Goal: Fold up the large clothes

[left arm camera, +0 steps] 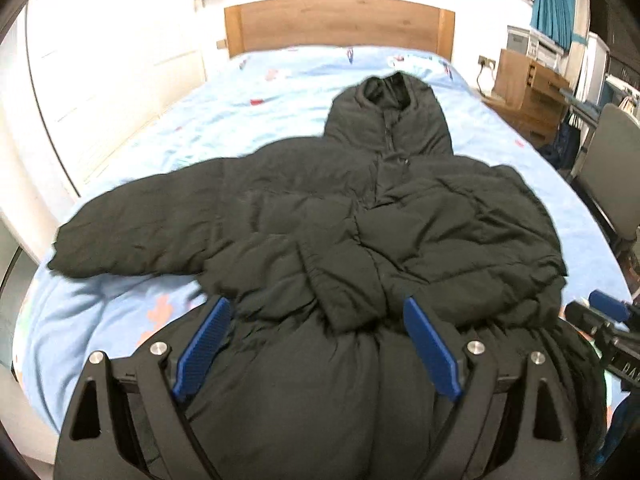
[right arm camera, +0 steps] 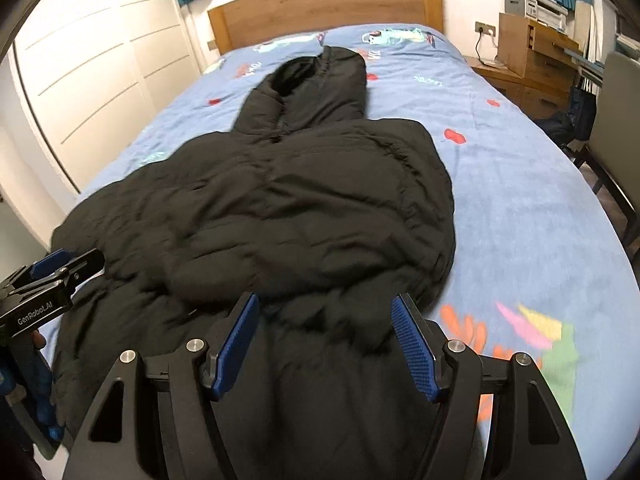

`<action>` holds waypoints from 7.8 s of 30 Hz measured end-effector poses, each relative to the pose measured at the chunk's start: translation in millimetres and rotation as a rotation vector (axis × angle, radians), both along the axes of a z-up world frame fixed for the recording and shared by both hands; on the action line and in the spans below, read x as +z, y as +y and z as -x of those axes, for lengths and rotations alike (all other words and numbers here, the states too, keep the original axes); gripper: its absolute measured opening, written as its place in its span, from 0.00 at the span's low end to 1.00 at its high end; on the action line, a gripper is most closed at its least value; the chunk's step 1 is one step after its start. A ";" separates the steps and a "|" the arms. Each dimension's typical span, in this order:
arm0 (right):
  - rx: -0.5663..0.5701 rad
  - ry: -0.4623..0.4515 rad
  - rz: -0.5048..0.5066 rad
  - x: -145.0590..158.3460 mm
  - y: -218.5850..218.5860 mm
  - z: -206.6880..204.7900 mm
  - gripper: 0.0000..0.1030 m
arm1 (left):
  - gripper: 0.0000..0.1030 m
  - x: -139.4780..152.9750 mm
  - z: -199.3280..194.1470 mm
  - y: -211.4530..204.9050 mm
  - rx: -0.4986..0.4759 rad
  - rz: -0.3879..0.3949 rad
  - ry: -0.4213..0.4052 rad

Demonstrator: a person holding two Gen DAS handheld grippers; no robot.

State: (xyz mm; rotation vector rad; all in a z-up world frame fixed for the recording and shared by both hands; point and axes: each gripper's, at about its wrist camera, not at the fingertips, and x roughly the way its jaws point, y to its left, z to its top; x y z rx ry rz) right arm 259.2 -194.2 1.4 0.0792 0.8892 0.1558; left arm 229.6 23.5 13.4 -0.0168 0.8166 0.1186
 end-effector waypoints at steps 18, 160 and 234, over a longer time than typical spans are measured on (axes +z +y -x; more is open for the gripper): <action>-0.009 -0.094 0.017 47.1 33.0 121.7 0.66 | 0.86 40.8 133.4 39.3 0.054 0.050 -0.115; -0.393 -0.040 -0.134 -3.5 -165.0 180.7 0.71 | 0.45 12.0 -43.1 -46.9 -0.176 0.547 0.142; 0.125 -0.018 0.145 -30.9 76.6 -73.8 0.79 | 0.50 -77.6 -108.3 53.0 0.041 -0.009 0.164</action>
